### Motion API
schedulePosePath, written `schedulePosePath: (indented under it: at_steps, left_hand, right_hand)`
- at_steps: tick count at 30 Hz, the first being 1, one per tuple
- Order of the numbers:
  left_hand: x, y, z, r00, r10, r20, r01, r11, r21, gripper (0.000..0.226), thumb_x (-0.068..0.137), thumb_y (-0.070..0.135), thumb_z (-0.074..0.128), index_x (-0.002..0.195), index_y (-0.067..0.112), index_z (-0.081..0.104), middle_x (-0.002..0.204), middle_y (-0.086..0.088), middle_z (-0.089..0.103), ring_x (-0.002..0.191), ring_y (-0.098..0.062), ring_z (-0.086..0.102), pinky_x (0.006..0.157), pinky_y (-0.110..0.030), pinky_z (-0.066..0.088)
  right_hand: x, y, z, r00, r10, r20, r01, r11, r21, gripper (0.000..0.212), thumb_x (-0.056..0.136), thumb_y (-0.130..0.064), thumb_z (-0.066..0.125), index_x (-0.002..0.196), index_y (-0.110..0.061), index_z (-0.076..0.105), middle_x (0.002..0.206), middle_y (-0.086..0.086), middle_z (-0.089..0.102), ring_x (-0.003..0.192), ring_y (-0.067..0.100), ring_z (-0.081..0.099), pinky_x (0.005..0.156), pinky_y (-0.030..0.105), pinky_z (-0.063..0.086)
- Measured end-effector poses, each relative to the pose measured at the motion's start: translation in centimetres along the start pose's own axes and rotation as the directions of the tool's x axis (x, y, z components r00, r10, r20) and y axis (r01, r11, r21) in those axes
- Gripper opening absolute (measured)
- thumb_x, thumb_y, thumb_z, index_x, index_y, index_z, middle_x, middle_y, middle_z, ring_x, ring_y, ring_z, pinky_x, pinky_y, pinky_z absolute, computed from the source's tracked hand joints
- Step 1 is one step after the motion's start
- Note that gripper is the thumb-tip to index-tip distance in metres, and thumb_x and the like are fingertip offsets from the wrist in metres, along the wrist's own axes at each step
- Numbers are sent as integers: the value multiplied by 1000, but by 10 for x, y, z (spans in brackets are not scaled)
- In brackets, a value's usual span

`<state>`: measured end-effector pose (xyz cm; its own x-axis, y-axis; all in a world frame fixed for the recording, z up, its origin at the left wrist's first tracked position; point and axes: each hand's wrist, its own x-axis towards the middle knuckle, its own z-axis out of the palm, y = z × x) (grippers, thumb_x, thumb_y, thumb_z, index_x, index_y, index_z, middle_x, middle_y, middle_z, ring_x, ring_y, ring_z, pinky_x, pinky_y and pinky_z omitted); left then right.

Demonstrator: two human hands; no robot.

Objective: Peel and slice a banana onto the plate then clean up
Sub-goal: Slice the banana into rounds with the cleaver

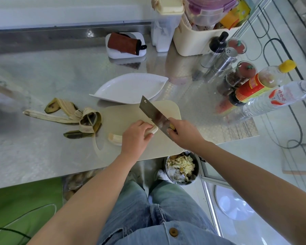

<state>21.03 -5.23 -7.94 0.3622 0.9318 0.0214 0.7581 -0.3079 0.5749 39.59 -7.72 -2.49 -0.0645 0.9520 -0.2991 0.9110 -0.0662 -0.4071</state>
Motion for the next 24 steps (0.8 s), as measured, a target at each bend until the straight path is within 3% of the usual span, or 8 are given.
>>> schedulePosePath:
  at_steps: [6, 10, 13, 19, 24]
  left_hand:
    - [0, 0, 1, 1000, 9, -9, -9, 1000, 3, 21, 75, 21, 75, 95, 21, 70, 89, 4, 63, 80, -19, 59, 59, -33, 48]
    - [0, 0, 0, 1000, 12, -6, -12, 1000, 8, 19, 76, 22, 74, 94, 20, 69, 89, 4, 62, 80, -19, 59, 60, -33, 48]
    - [-1, 0, 0, 1000, 9, 4, -9, 1000, 12, 18, 76, 22, 74, 94, 21, 68, 89, 5, 61, 80, -19, 58, 60, -32, 47]
    - [-1, 1, -1, 1000, 8, -7, -8, 1000, 10, 21, 75, 21, 76, 95, 20, 70, 90, 4, 62, 81, -19, 59, 62, -28, 43]
    - [0, 1, 0, 1000, 3, -6, -3, 1000, 18, 22, 75, 22, 76, 95, 20, 70, 90, 4, 63, 80, -19, 59, 61, -30, 45]
  right_hand:
    - [-1, 0, 7, 999, 15, 32, -14, 999, -34, 11, 94, -19, 46, 100, -10, 48, 62, -4, 38, 63, 28, 46, 55, 35, 41]
    - [-2, -3, 16, 998, 39, 47, -38, 999, -28, 29, 95, -19, 45, 123, -11, 47, 77, 6, 53, 70, 30, 51, 61, 37, 46]
    - [-4, -3, 22, 997, 54, 57, -54, 999, -8, 32, 97, -22, 44, 128, -14, 46, 90, 11, 61, 81, 34, 58, 66, 41, 50]
    - [-3, -1, 9, 1000, 22, -22, -22, 999, 24, 16, 94, -20, 48, 104, -8, 51, 69, -2, 43, 68, 30, 49, 57, 36, 41]
    - [1, 0, -2, 1000, -12, 6, 12, 1000, 15, 13, 93, -19, 48, 99, -8, 51, 59, -6, 38, 63, 27, 45, 54, 32, 37]
